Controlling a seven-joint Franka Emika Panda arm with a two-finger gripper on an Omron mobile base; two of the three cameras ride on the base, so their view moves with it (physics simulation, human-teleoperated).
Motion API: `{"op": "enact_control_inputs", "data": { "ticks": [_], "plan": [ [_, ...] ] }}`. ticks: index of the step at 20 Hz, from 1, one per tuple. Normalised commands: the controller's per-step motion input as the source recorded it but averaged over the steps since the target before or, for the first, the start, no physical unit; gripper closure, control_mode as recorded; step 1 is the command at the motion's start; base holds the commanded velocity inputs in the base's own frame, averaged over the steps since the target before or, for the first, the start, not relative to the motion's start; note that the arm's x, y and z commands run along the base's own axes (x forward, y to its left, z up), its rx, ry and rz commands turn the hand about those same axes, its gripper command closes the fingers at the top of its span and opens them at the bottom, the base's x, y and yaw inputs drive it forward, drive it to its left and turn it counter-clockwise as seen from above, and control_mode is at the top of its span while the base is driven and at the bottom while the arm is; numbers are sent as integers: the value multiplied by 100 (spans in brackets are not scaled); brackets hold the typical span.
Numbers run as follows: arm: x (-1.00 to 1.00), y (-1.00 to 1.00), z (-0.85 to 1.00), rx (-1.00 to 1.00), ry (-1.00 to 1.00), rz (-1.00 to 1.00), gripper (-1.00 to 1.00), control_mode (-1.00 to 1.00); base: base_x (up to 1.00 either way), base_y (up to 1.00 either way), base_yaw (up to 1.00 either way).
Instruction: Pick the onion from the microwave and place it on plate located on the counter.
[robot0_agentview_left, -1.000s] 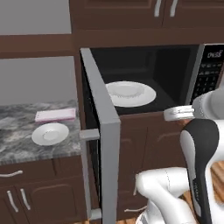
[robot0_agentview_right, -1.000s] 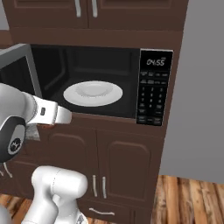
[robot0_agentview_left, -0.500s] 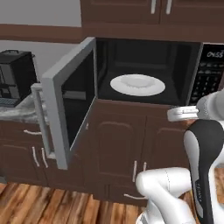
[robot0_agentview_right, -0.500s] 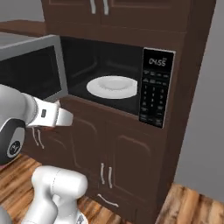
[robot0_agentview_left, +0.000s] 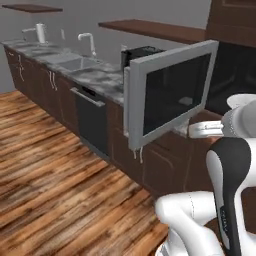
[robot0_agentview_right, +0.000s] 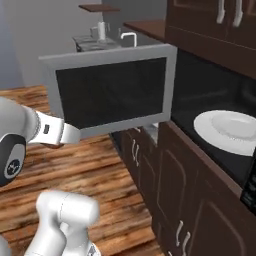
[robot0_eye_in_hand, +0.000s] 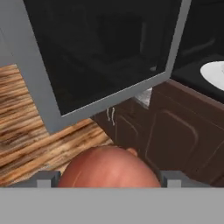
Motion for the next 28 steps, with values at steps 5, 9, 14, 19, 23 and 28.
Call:
{"op": "enact_control_inputs", "data": {
  "ticks": [5,9,14,19,23,28],
  "plan": [
    [0,0,0,0,0,0,100,100,-36,0,100],
    [0,0,0,0,0,0,100,100,-39,0,100],
    [0,0,0,0,0,0,100,100,-32,21,83],
    [0,0,0,0,0,0,100,100,40,47,3],
    [0,0,0,0,0,0,100,100,94,49,-11],
    [0,0,0,0,0,0,100,100,100,25,-16]
  ]
}}
